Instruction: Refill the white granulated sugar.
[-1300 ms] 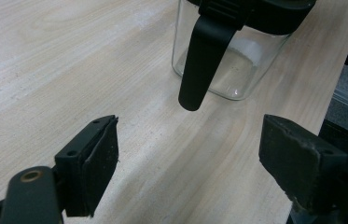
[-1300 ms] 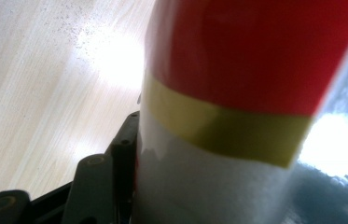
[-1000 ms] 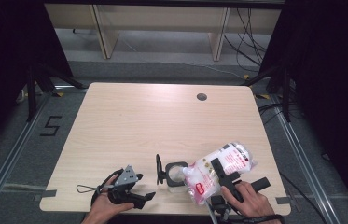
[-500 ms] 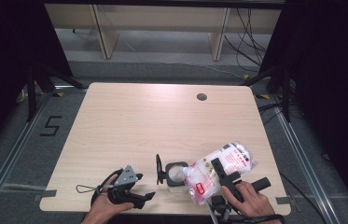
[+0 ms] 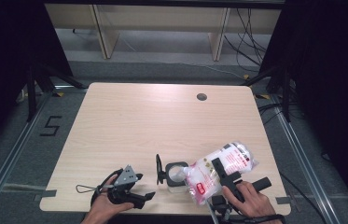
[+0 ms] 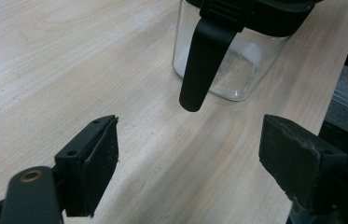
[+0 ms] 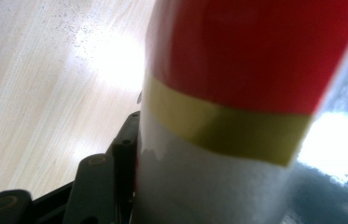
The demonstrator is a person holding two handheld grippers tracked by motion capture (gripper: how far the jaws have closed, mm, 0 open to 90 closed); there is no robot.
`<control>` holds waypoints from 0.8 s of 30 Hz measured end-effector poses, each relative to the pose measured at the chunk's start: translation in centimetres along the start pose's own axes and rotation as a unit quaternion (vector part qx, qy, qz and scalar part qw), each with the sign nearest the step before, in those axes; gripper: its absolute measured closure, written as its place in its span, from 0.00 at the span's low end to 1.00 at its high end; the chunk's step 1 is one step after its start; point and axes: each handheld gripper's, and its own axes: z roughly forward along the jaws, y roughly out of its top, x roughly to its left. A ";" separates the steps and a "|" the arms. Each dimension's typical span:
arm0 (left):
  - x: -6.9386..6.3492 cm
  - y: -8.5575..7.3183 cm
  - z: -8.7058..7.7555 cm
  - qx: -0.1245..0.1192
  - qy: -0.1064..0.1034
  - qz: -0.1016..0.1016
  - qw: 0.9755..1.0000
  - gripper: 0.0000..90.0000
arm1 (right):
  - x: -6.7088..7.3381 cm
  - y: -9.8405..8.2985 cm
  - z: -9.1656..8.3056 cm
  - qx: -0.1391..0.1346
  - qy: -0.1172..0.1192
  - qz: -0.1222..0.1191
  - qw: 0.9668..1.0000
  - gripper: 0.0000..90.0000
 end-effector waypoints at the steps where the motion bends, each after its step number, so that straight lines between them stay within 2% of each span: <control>1: -0.1 0.0 0.1 -0.006 0.000 -0.008 1.000 0.22 | -0.1 0.0 0.0 0.001 -0.001 -0.005 1.000 0.53; 2: 0.0 0.0 0.0 0.001 0.000 0.000 1.000 0.22 | -0.1 -0.1 0.0 0.002 -0.001 -0.006 1.000 0.53; 4: -0.1 0.0 0.1 -0.006 0.000 -0.008 1.000 0.22 | 0.1 0.0 0.0 0.004 0.001 0.005 1.000 0.53; 6: 0.0 0.0 0.0 -0.002 0.000 -0.004 1.000 0.22 | 0.0 -0.1 0.0 0.003 0.000 -0.005 1.000 0.53; 9: 0.0 0.0 0.0 0.000 0.000 -0.001 1.000 0.22 | 0.2 0.0 -0.1 0.007 0.006 0.005 1.000 0.54; 10: -0.1 0.0 0.1 -0.005 0.000 -0.006 1.000 0.22 | 0.1 0.0 0.0 0.004 0.003 0.002 1.000 0.54; 14: 0.0 0.0 0.0 0.000 0.000 -0.001 1.000 0.22 | 0.2 0.0 0.1 0.003 0.006 0.003 1.000 0.54; 16: -0.1 0.0 0.1 -0.010 0.002 -0.009 1.000 0.22 | 0.2 0.0 0.1 0.003 0.007 0.003 1.000 0.54; 17: 0.0 0.0 0.0 -0.004 0.001 0.001 1.000 0.22 | 0.2 0.0 0.1 0.004 0.007 0.002 1.000 0.54; 19: 0.0 0.0 0.0 -0.005 0.001 -0.002 1.000 0.22 | 0.2 0.0 0.1 0.005 0.008 0.001 1.000 0.54; 21: 0.1 0.0 0.0 -0.002 0.001 0.004 1.000 0.22 | 0.2 0.0 0.1 0.004 0.006 0.004 1.000 0.54; 22: 0.0 0.0 0.0 -0.002 0.001 -0.003 1.000 0.22 | 0.2 0.0 0.1 0.001 0.008 0.006 1.000 0.54; 24: 0.0 0.0 0.0 -0.008 0.001 -0.002 1.000 0.22 | 0.2 0.0 0.1 0.004 0.007 0.002 1.000 0.54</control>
